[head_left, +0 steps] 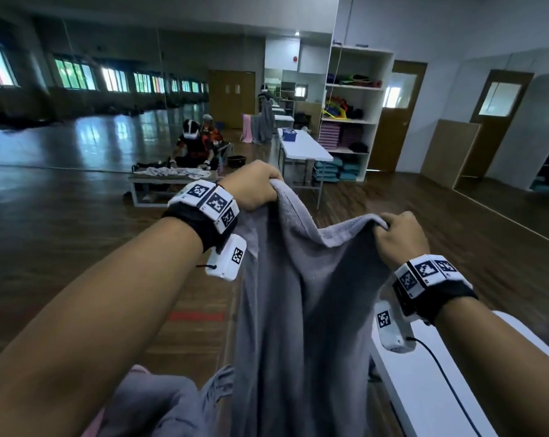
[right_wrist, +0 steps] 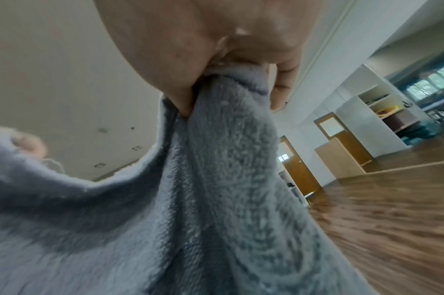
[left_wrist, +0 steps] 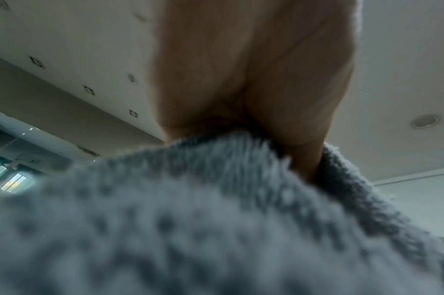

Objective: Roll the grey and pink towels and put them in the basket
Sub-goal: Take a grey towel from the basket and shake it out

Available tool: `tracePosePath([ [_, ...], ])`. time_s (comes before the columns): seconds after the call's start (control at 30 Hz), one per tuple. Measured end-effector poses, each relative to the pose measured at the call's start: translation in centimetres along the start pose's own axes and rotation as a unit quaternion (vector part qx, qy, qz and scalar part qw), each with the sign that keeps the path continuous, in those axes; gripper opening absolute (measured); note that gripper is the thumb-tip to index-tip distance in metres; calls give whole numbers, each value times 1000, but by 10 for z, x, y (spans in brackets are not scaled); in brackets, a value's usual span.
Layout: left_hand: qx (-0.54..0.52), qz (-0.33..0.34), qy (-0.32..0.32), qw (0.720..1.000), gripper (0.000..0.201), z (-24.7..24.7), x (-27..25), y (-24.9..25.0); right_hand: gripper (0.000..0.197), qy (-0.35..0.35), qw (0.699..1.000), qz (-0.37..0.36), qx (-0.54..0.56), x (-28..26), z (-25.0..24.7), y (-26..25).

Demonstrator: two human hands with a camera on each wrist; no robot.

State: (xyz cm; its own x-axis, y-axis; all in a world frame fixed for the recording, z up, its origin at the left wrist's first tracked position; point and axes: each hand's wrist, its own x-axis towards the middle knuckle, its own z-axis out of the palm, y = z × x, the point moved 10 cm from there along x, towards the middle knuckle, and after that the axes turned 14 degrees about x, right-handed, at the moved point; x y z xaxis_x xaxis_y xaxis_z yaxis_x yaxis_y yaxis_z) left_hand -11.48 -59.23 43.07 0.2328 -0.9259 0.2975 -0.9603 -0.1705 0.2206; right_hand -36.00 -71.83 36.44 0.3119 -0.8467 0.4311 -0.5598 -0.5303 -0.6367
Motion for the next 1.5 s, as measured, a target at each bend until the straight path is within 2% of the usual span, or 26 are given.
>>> tracePosePath([
  [0.13, 57, -49, 34, 997, 4, -5, 14, -49, 23, 52, 995, 11, 84, 32, -10, 4],
  [0.23, 88, -116, 61, 987, 2, -1, 15, -94, 21, 63, 994, 31, 80, 46, -18, 11],
  [0.33, 63, -202, 49, 976, 10, 14, 10, -139, 19, 28, 999, 16, 43, 60, -11, 2],
  [0.47, -30, -310, 67, 948, 33, 37, -10, -190, 22, 25, 996, 28, 79, 80, -4, 1],
  [0.57, -88, -329, 54, 939, 27, 54, -12, -208, 22, 9, 995, 29, 94, 92, 6, -1],
  [0.6, -132, -343, 81, 927, 30, 56, -12, -208, 22, 1, 995, 20, 94, 95, 10, -6],
  [0.63, -210, -358, 124, 901, 32, 57, -13, -206, 24, -6, 995, 13, 96, 97, 13, -10],
  [0.7, -366, -357, 210, 833, 29, 57, -9, -192, 30, -23, 994, 11, 108, 102, 17, -18],
  [0.73, -439, -334, 217, 805, 24, 58, -1, -179, 33, -35, 993, 12, 110, 105, 19, -22],
  [0.8, -560, -270, 187, 761, 17, 59, 21, -144, 36, -63, 992, 0, 108, 112, 22, -34],
  [0.83, -580, -237, 172, 760, 26, 55, 32, -128, 36, -77, 991, -14, 108, 114, 23, -42],
  [0.87, -553, -203, 157, 793, 43, 47, 43, -111, 36, -88, 990, -31, 109, 115, 23, -53],
  [0.93, -387, -118, 107, 908, 66, 33, 63, -68, 37, -107, 985, -65, 116, 114, 24, -76],
  [0.97, -291, -66, 69, 952, 65, 33, 69, -43, 36, -118, 982, -84, 123, 112, 25, -90],
  [1.0, -206, -17, 30, 978, 60, 36, 73, -17, 36, -128, 977, -105, 133, 110, 25, -103],
  [1.03, -141, 22, -4, 990, 54, 42, 75, 4, 37, -135, 972, -126, 144, 108, 26, -116],
  [1.07, -101, 47, -27, 993, 46, 47, 77, 18, 36, -138, 968, -147, 149, 106, 25, -128],
  [1.13, -102, 60, -44, 992, 27, 52, 80, 28, 34, -131, 965, -185, 134, 104, 21, -142],
  [1.23, -74, 52, 7, 996, 18, 32, 84, 13, 26, -111, 968, -219, 61, 110, 12, -136],
  [1.3, 26, 56, 57, 997, 15, 12, 86, -2, 17, -108, 971, -213, -19, 116, 12, -117],
  [1.37, 147, 52, 109, 982, 13, -5, 89, -13, 17, -118, 970, -199, -79, 119, 19, -96],
  [1.5, 206, 6, 152, 967, 12, -23, 95, -41, 21, -111, 978, -134, -112, 129, 26, -45],
])
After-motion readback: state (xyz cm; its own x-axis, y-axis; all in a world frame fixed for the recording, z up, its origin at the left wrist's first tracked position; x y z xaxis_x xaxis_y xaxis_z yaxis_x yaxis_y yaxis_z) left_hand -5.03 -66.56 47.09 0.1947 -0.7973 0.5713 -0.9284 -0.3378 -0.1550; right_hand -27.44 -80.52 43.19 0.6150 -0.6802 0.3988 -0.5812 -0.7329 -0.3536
